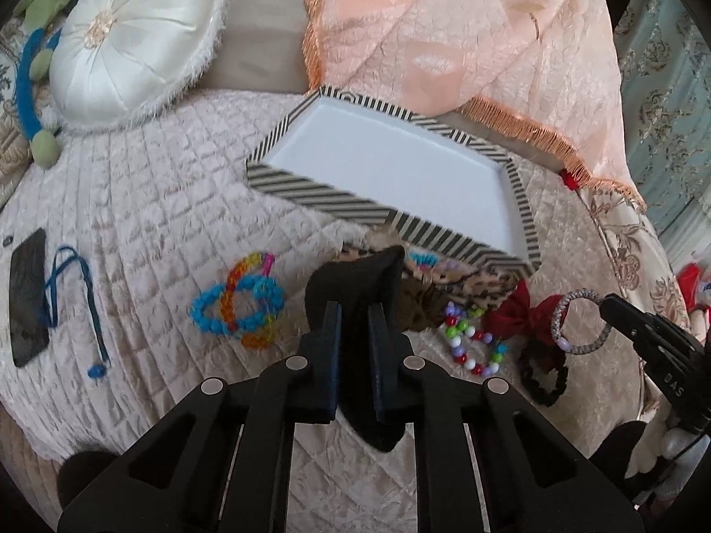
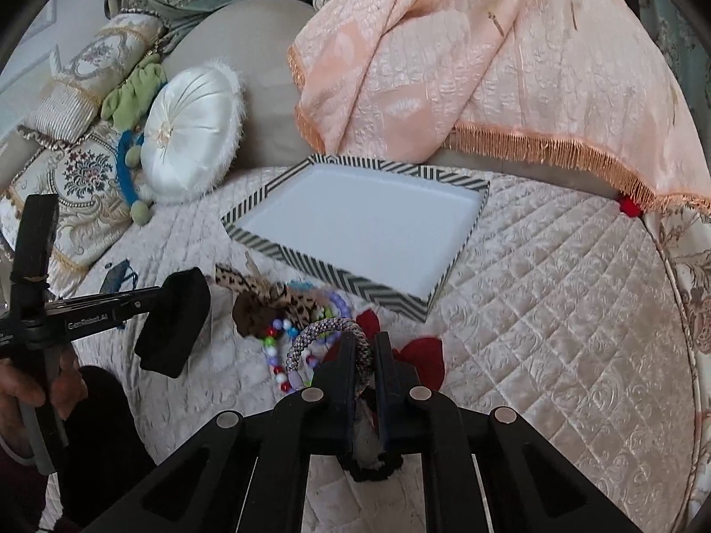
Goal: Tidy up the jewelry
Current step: 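Carry both items into the white tray and open both tools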
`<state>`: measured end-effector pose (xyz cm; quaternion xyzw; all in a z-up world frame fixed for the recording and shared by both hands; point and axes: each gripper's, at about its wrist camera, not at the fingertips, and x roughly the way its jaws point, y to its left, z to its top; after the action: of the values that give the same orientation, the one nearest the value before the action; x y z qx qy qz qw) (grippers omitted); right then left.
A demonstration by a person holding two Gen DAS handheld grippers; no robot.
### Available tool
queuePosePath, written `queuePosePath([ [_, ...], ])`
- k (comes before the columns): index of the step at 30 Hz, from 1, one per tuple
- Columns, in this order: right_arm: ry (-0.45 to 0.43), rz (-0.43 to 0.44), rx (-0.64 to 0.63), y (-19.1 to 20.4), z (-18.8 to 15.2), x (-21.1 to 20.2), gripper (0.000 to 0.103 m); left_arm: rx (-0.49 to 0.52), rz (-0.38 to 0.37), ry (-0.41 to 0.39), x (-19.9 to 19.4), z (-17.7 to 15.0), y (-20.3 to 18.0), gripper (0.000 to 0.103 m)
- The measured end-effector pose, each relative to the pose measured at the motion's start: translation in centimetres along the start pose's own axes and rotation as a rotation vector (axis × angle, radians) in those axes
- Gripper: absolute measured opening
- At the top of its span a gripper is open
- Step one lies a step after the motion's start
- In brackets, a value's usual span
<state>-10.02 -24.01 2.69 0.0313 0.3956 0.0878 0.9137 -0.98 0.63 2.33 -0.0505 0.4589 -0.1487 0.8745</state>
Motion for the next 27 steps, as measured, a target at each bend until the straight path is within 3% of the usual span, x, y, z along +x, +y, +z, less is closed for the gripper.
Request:
queuePosePath([
  [8,-0.028,-0.006,0.051,-0.9,3.8,2.2,0.007,-0.019,0.004,-0.051,0.8,5.7,0.5,0.01],
  [12,-0.016,-0.016,0.091,-1.5,6.0,5.2,0.007,-0.068,-0.02,-0.032,3.6,9.6,1.5,0.01],
  [18,0.038,-0.036,0.162,-2.7,7.6,10.3,0.007,-0.092,0.012,-0.033,8.2,14.1,2.3,0.01],
  [23,0.111,-0.035,0.215,-3.9,7.4,14.1,0.007,-0.043,0.104,0.033,12.9,14.8,2.8,0.01],
  [27,0.154,-0.04,0.176,-3.7,7.1,14.9,0.007,-0.018,0.176,0.069,14.4,13.8,3.7,0.01],
])
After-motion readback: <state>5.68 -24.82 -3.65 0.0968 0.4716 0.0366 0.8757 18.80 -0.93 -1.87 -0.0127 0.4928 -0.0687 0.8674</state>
